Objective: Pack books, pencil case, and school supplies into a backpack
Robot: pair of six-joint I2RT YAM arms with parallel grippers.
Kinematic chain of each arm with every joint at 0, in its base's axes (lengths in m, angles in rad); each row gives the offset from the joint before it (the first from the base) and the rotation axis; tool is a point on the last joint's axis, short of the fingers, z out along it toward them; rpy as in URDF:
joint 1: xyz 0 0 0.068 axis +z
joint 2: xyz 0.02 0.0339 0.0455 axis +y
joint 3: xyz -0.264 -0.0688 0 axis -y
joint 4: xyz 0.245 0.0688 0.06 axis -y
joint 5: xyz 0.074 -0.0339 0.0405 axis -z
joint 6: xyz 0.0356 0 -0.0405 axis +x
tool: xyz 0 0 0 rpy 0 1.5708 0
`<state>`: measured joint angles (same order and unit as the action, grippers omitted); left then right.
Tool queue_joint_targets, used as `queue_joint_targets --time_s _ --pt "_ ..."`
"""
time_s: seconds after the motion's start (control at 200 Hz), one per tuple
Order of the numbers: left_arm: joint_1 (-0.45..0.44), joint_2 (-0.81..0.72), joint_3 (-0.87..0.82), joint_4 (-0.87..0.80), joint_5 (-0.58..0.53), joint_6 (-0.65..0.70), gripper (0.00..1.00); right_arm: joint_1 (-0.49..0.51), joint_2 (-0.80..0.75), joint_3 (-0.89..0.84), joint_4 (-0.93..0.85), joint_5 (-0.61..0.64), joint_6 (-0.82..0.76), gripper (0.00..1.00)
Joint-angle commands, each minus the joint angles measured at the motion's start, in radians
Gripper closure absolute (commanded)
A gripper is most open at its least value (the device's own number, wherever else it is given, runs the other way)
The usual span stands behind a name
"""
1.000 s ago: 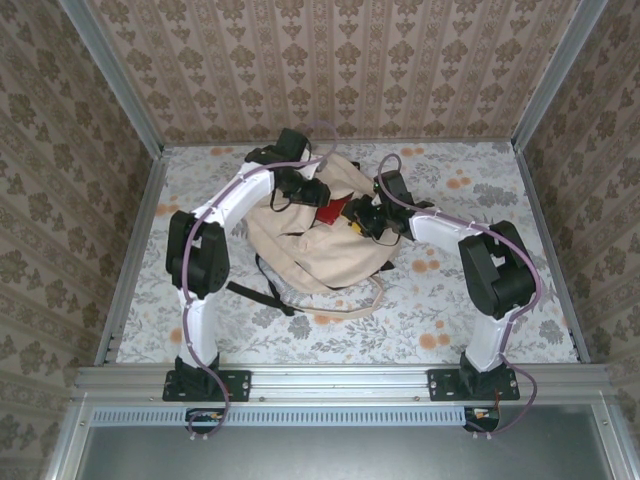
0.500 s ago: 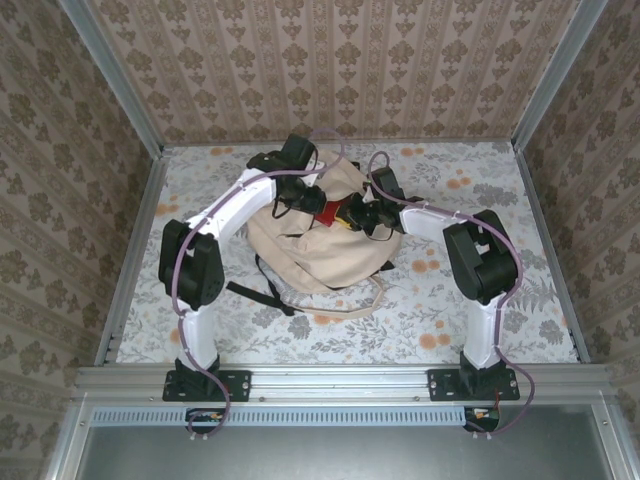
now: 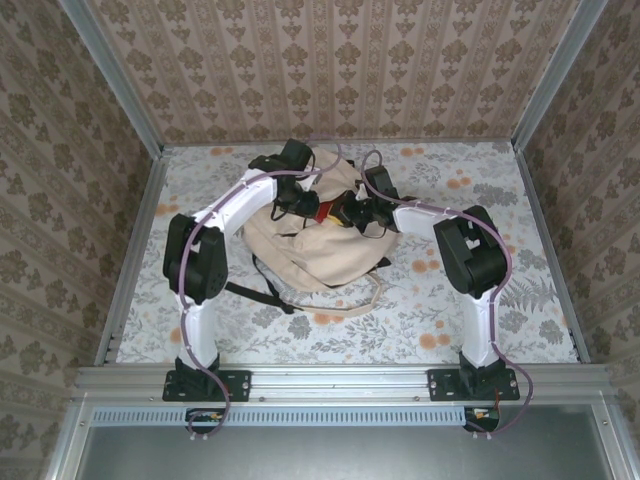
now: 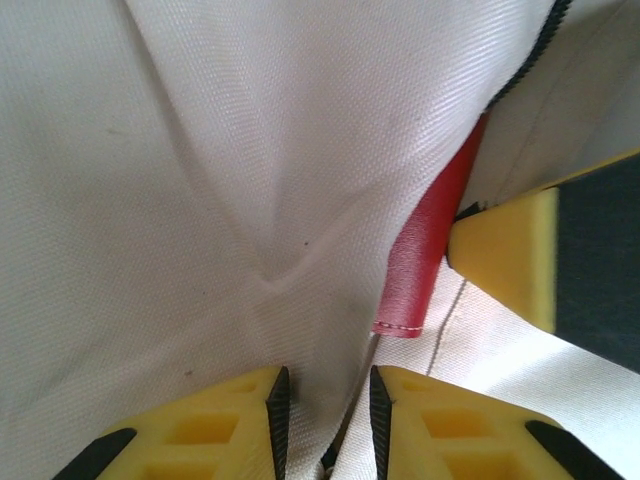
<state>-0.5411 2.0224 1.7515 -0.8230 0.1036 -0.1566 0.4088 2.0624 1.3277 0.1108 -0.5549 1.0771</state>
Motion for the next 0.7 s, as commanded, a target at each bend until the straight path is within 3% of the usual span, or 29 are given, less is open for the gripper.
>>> queue_joint_targets --time_s 0.0,0.16,0.31,0.56,0.695 --pt "0.001 0.021 0.0 -0.043 -0.058 0.031 0.71 0.017 0.037 0.018 0.069 0.001 0.027 0.92" --pt "-0.002 0.009 0.002 -0.025 -0.114 0.092 0.72 0.016 0.036 0.002 0.073 0.008 0.029 0.91" --pt "-0.003 0.037 0.024 -0.049 -0.092 0.131 0.75 0.016 0.035 -0.023 0.128 0.0 0.049 0.92" --pt "-0.026 0.083 0.055 -0.069 -0.172 0.171 0.65 0.016 0.032 -0.033 0.152 -0.007 0.062 0.92" --pt "-0.033 0.11 0.094 -0.088 -0.266 0.17 0.76 0.016 0.029 -0.041 0.156 -0.004 0.067 0.92"
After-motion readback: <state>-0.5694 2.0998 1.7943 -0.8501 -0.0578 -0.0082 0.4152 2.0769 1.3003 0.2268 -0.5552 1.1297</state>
